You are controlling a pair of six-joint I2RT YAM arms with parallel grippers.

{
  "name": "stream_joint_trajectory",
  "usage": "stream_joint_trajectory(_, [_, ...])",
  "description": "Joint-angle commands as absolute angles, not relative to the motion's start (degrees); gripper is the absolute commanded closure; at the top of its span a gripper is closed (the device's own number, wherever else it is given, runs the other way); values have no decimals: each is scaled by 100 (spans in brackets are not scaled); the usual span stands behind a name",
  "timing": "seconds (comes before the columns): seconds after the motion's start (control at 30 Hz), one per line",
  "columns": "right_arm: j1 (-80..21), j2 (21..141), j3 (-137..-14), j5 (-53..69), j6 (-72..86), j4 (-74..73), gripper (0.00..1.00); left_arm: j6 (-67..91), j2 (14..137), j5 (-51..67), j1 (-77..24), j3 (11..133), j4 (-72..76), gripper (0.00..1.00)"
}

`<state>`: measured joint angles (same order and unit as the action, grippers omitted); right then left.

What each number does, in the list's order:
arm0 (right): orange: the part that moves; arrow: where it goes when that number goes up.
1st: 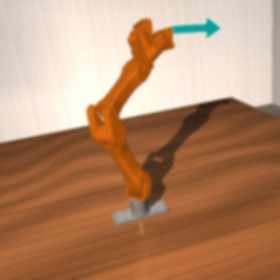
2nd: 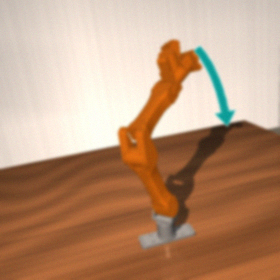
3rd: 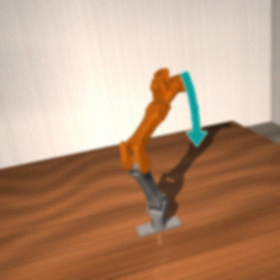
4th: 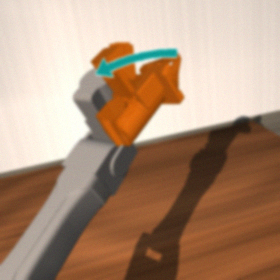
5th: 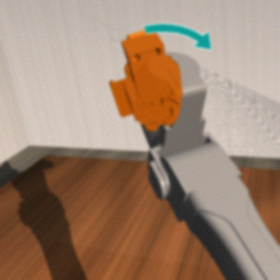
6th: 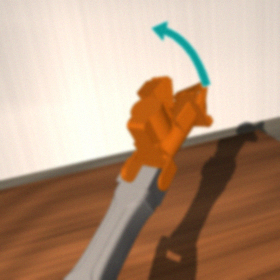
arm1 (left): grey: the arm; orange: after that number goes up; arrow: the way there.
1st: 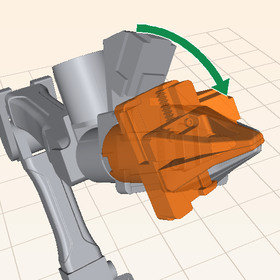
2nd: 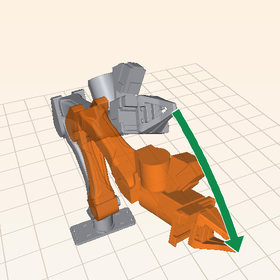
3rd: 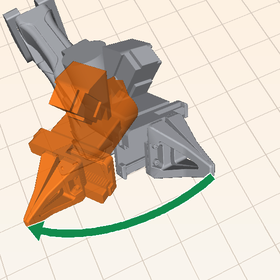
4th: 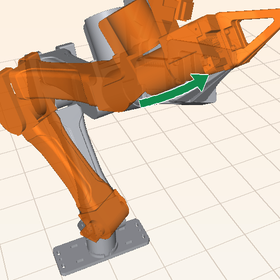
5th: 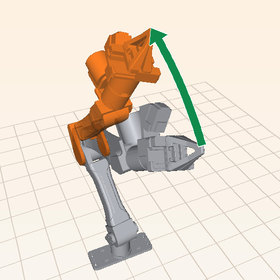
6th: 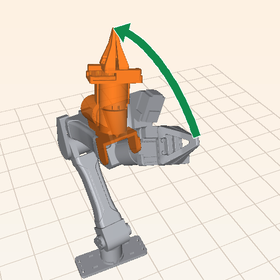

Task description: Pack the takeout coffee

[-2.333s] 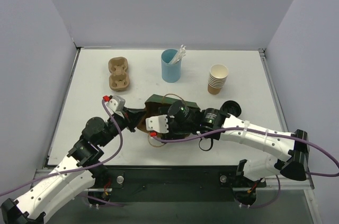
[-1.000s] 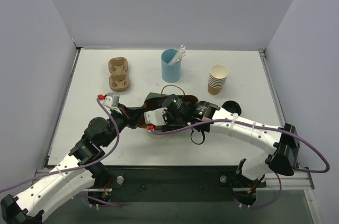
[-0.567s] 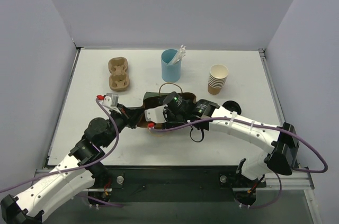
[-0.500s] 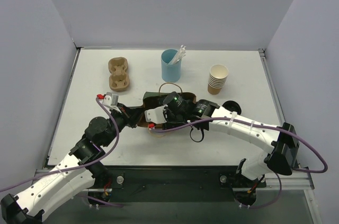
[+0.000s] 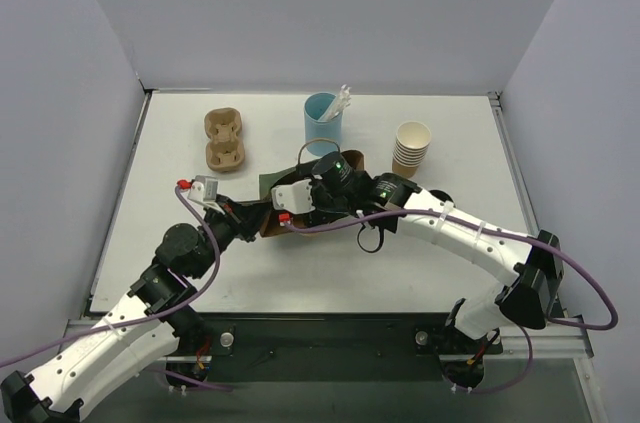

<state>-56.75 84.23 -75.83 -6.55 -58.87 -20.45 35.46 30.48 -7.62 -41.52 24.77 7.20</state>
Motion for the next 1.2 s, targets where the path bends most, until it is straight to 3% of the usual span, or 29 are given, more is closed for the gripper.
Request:
stream_joint_trajectory(0.0, [-5529,8481,-7586,-519,-6020,-1846,82,3507,2953,-659,-4087,2470,993,100])
stream_joint_trajectory(0.33, [-5835,8341,-7058,-431,-6284,-1679,82,3498,3515,-563,-3946,3023,352,100])
stream_joint_trajectory(0.6, [-5889,8157,-6390,-589,-6311,-1275,83,3313,3375,-431,-3876,2690,1028,100])
stream_joint_trajectory(1.17, [-5326,8446,-6434,-44,-6460,-466,83,3621,3375,-263,-3858,2557,1239,100])
